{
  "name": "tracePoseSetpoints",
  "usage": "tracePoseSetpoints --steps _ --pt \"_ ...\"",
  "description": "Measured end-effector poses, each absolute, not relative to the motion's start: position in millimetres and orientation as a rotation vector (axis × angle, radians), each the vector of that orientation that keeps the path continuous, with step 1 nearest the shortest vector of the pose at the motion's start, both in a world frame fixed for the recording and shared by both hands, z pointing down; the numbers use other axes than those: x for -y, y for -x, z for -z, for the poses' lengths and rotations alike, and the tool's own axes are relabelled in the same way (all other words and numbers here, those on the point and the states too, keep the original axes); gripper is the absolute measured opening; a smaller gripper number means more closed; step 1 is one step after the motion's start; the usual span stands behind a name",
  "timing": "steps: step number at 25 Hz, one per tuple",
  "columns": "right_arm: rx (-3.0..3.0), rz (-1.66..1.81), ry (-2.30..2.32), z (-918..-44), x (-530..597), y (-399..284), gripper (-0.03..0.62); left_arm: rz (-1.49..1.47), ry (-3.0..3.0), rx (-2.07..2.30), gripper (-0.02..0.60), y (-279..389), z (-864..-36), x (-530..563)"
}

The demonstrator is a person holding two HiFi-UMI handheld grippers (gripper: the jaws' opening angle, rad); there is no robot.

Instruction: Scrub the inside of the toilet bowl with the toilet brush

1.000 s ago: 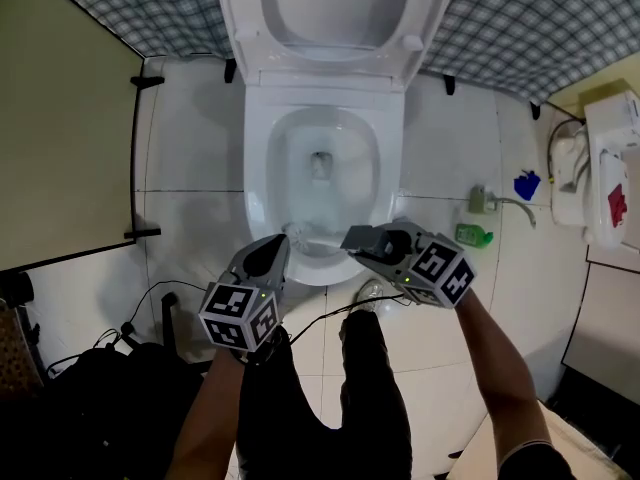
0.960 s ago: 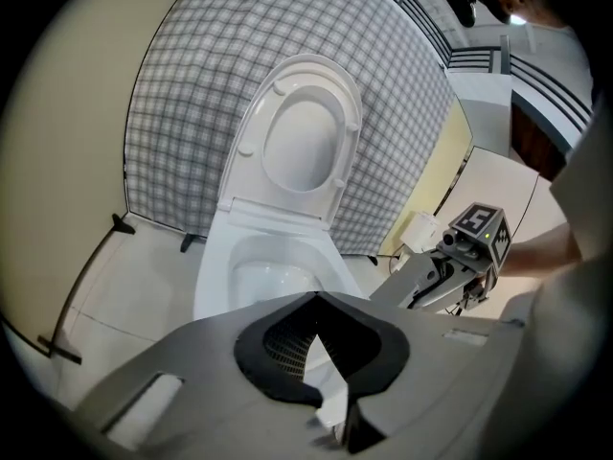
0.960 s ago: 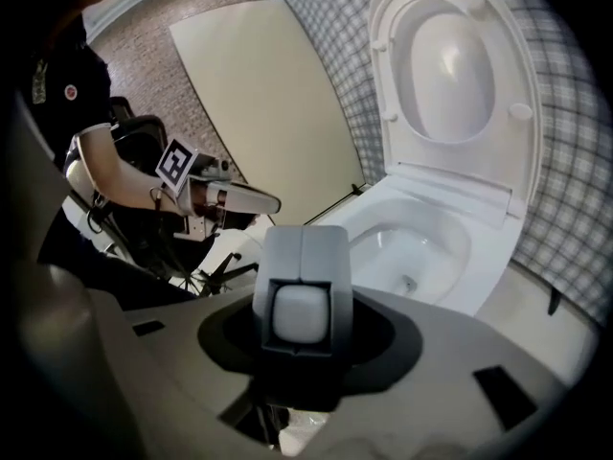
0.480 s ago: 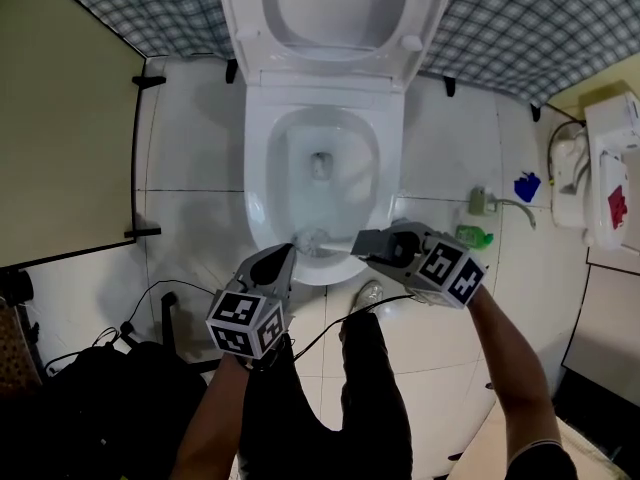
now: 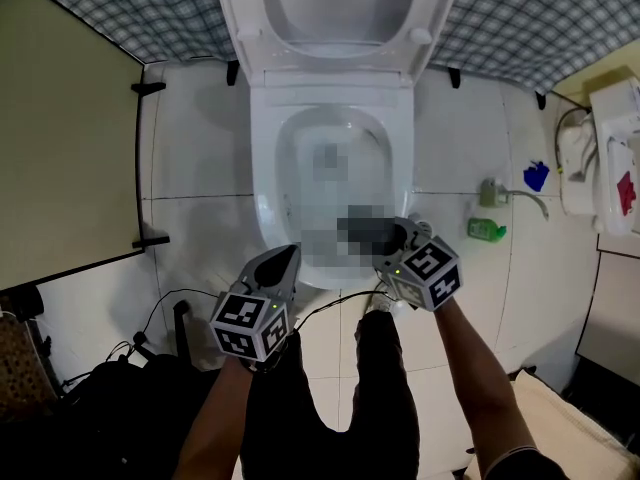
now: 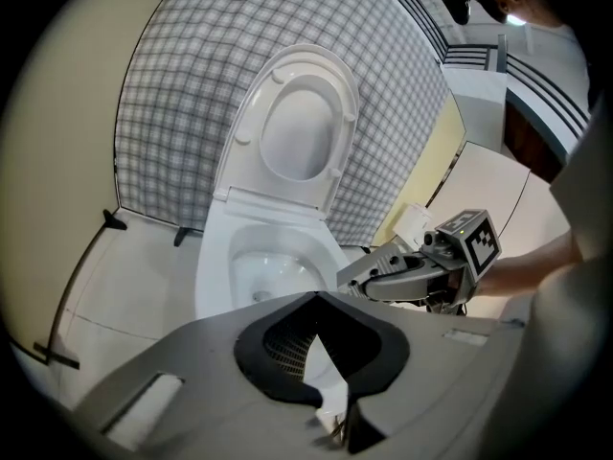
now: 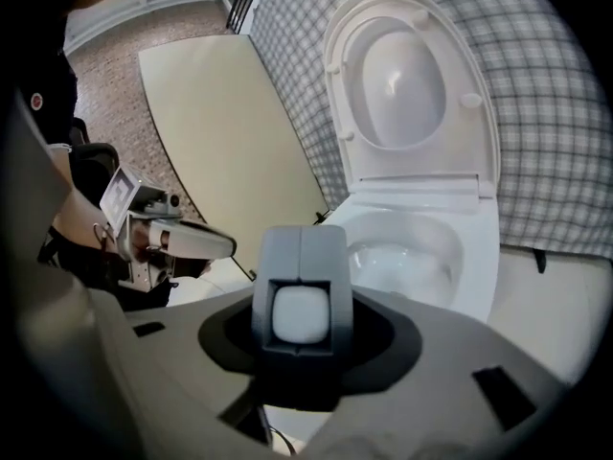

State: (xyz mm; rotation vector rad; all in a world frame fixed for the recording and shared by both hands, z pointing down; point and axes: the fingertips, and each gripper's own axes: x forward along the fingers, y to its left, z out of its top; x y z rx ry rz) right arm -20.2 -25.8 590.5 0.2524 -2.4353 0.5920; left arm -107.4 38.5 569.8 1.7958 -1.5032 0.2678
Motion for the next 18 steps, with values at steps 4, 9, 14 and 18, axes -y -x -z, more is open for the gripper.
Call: tracePoseSetpoints --steps 4,9,14,18 --pt "2.466 -0.651 -0.438 -594.5 44.1 31.9 0.187 -0.262 -1.812 1.485 0.009 106.4 -572.2 -29.2" --pt "2.485 -0.609 -0.632 -600.6 71.0 52.8 0.187 -0.253 -1.83 1.462 0.009 105.9 -570.3 -19.7" --pt "2.498 -0.538 -0.721 -594.9 103.2 65.3 0.187 -0.25 -1.845 1.443 0.009 108.6 -569.1 -16.6" --pt "2.494 -0.509 -0.786 -591.8 117.5 60.4 0.187 -0.254 -1.837 1.432 0.01 111.8 -572.6 -18.8"
